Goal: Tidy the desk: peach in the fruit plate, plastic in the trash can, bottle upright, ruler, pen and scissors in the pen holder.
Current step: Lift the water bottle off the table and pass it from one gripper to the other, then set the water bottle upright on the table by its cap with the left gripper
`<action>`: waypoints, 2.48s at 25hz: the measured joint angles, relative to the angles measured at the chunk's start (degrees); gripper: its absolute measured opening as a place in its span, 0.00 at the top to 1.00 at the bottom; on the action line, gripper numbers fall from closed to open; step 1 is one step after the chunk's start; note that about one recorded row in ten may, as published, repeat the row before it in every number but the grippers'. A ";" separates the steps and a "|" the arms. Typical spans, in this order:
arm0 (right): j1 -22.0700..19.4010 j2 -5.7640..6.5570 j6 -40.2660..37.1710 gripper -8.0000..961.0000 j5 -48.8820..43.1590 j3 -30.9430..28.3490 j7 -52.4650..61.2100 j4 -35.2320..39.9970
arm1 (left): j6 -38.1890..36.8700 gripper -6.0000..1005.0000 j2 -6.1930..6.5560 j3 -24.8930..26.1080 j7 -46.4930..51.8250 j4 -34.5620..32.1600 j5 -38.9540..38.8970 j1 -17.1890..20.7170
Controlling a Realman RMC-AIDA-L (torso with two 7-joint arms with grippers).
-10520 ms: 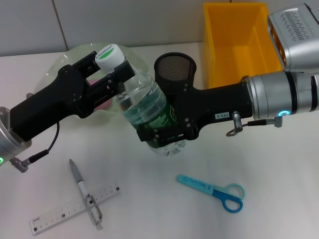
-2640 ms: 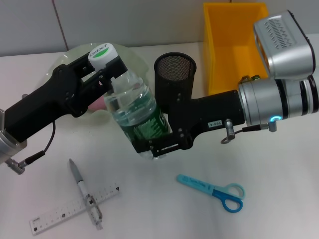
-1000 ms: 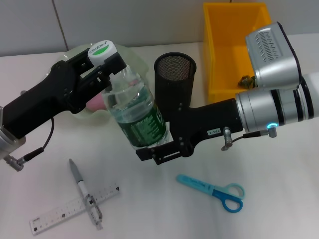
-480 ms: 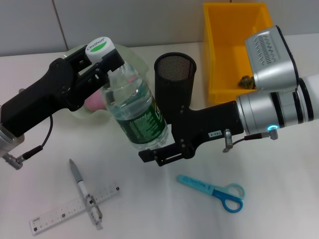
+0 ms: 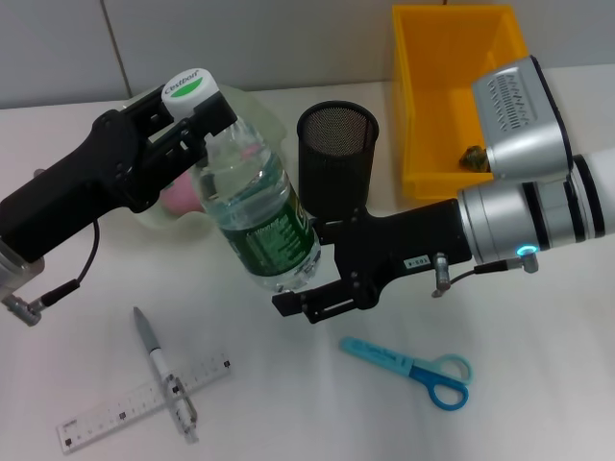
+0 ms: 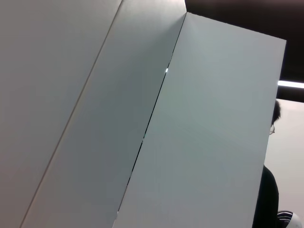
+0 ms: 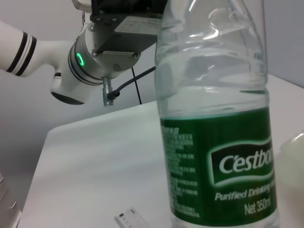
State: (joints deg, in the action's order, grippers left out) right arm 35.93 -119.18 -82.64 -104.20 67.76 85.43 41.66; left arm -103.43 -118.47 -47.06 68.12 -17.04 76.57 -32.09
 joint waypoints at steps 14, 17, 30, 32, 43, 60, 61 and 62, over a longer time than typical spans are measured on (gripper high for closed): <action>-0.71 0.00 0.81 0.19 -0.65 -0.10 -0.27 0.01 | 0.07 0.55 0.00 0.46 0.09 -0.22 0.00 0.32; -1.02 0.00 0.82 0.19 -0.65 -0.28 -0.45 0.14 | 0.22 0.55 0.00 0.48 -0.13 -1.14 0.03 1.12; -2.65 0.07 1.62 0.19 -0.56 -0.64 -1.72 0.09 | 4.52 0.55 0.16 0.73 -8.86 -2.50 0.08 5.67; -3.40 0.07 1.72 0.19 -0.25 -0.83 -2.71 0.11 | 5.53 0.55 0.23 0.97 -10.40 -2.92 0.08 6.39; -5.15 -0.07 3.17 0.19 0.16 -1.52 -3.69 -0.25 | 10.15 0.55 0.21 3.10 -18.38 -3.06 0.07 8.02; -5.56 -0.03 2.48 0.20 1.59 -1.59 -3.26 -0.19 | 16.73 0.55 0.05 7.00 -22.10 -2.34 0.04 10.16; -5.60 -0.03 2.45 0.20 1.61 -1.58 -3.25 -0.20 | 17.16 0.55 -0.03 7.40 -22.19 -2.29 0.01 10.38; -5.60 -0.03 2.45 0.20 1.61 -1.58 -3.25 -0.20 | 17.16 0.55 -0.03 7.40 -22.19 -2.29 0.01 10.38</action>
State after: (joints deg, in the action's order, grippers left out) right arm 30.33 -119.20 -80.20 -102.60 66.18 82.17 41.47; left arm -86.27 -118.51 -39.66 45.93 -19.33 76.58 -21.71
